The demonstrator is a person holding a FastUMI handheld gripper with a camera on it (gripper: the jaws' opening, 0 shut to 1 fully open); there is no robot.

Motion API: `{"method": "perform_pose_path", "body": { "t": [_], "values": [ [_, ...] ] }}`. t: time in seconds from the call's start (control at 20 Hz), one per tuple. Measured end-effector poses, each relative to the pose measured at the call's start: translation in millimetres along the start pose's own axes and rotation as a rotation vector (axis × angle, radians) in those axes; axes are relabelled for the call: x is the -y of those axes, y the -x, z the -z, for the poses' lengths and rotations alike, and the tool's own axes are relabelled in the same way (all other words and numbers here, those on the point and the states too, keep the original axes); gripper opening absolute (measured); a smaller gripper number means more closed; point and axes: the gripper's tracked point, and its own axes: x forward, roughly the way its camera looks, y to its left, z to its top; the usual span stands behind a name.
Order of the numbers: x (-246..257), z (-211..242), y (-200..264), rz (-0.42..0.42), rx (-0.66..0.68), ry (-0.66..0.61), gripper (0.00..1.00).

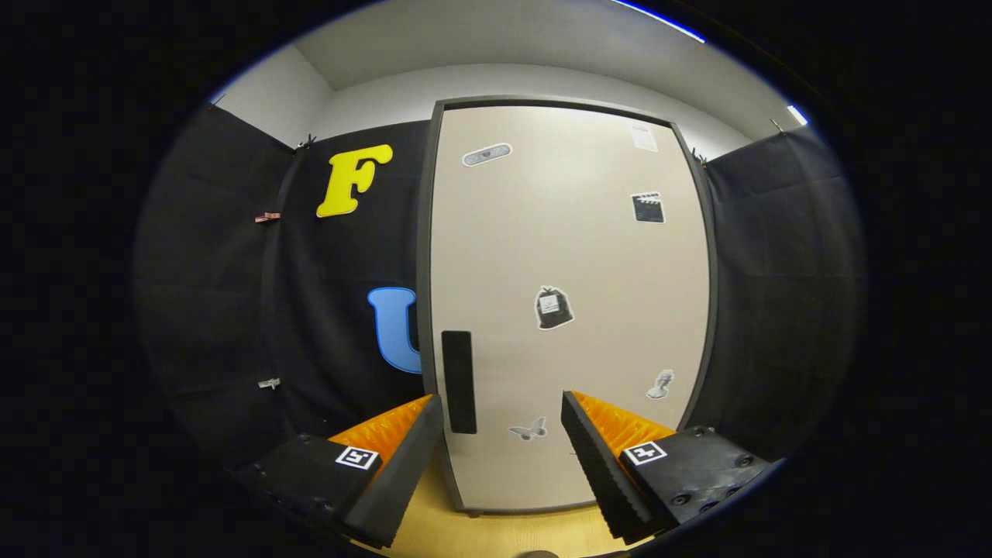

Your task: Open the shoe cabinet door, grab the shoes and put them into the shoe cabinet, then close the shoe cabinet door.

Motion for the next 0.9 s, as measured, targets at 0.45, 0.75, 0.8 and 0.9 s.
{"method": "perform_pose_path", "body": {
  "t": [0.45,0.75,0.8,0.9],
  "values": [
    [-23.2,29.5,-67.4,0.017,-0.043,-0.011,0.98],
    [-25.8,35.7,-94.7,0.038,-0.038,-0.028,0.92],
    [-25.8,35.5,-97.8,0.04,-0.034,-0.03,0.88],
    [-26.8,37.0,-102.2,0.045,-0.035,-0.028,0.83]
  ]
}}
